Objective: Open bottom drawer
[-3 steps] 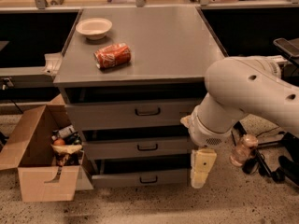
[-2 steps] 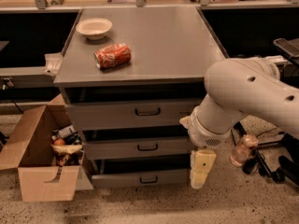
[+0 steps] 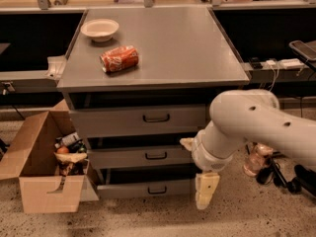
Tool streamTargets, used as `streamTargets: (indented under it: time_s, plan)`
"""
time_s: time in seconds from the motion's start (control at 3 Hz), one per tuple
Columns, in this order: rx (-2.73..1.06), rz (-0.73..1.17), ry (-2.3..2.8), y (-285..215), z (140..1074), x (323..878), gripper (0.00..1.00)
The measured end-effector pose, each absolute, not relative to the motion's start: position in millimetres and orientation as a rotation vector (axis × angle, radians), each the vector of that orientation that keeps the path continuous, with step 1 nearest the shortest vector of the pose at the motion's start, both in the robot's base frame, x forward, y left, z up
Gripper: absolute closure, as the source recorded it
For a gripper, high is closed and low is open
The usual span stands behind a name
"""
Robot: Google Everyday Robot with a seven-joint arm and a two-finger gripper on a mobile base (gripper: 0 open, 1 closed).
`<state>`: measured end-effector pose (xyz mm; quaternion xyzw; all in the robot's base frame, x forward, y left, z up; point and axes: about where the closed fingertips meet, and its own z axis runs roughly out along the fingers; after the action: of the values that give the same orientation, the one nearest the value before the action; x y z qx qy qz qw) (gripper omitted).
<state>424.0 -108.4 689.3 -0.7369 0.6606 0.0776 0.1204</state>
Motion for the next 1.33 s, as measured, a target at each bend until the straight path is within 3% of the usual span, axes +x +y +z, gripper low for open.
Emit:
streamTargets:
  time_s: [1.33]
  plan:
    - [-2.217,0.563,1.575,-51,528,411,0.0]
